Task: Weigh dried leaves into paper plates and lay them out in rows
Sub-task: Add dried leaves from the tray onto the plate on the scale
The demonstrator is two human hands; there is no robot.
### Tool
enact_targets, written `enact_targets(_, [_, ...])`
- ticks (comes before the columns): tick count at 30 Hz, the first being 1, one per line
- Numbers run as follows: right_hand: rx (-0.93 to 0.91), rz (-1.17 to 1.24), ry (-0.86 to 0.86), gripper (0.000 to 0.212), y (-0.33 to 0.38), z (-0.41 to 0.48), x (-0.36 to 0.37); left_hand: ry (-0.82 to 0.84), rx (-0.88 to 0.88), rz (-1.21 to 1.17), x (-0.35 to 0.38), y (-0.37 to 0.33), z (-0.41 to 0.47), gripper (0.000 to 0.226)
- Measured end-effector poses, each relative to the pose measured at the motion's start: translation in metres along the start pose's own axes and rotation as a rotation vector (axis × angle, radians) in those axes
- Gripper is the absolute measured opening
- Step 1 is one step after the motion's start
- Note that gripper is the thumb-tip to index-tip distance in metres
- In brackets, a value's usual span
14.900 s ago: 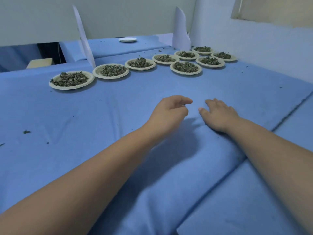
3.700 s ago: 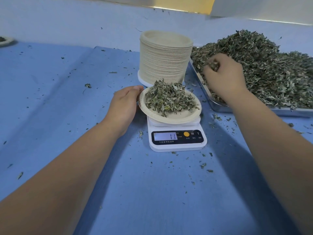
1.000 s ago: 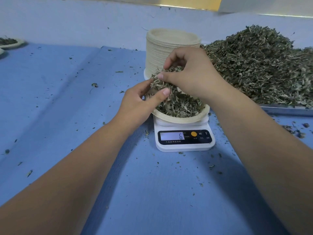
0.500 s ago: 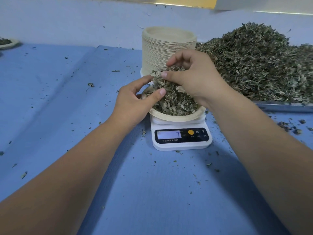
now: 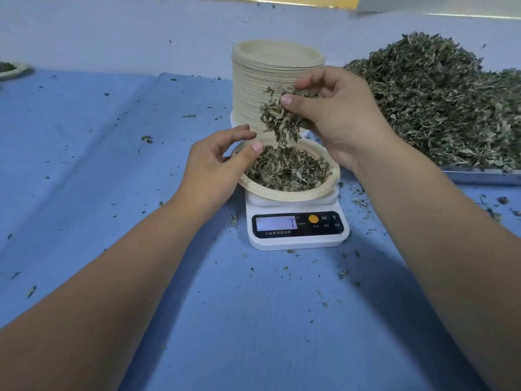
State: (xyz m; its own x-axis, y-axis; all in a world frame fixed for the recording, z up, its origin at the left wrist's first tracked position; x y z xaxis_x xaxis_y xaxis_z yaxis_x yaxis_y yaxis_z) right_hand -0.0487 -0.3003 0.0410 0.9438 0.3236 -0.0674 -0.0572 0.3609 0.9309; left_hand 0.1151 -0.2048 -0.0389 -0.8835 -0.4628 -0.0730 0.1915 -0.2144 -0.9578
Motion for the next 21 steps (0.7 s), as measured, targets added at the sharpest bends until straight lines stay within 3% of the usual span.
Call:
enact_targets(8, [-0.091, -0.09, -0.094, 0.024, 0.004, 0.011, -0.026, 0.063, 0.011, 0.011, 0.004, -0.005, -0.005, 0.021])
enact_targets(13, [-0.219, -0.612, -0.351, 0.02, -0.005, 0.013, -0.093, 0.067, -0.005, 0.035, 0.007, -0.008, -0.007, 0.025])
enact_targets(17, [-0.073, -0.981, -0.217, 0.016, -0.048, -0.001, -0.119, 0.064, -0.013, 0.054, 0.006, -0.01, -0.008, 0.024])
enact_targets(21, [-0.093, -1.031, -0.221, 0.017, -0.05, -0.004, -0.116, 0.06, -0.015, 0.088, 0.007, -0.012, -0.009, 0.026])
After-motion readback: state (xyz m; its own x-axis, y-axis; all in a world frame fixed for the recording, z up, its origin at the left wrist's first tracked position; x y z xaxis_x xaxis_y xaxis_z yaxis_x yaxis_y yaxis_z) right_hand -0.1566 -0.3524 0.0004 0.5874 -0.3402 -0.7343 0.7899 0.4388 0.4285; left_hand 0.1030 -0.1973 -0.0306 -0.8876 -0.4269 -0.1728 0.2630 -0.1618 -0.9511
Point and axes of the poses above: each hand's wrist, its own z-axis towards the middle knuckle, its own x-axis out of the palm, y = z × x, the point moved 5 cm from there along z, towards the middle knuckle, and after that the axes turned 3 degrees about -x, right-handed, at the moved point
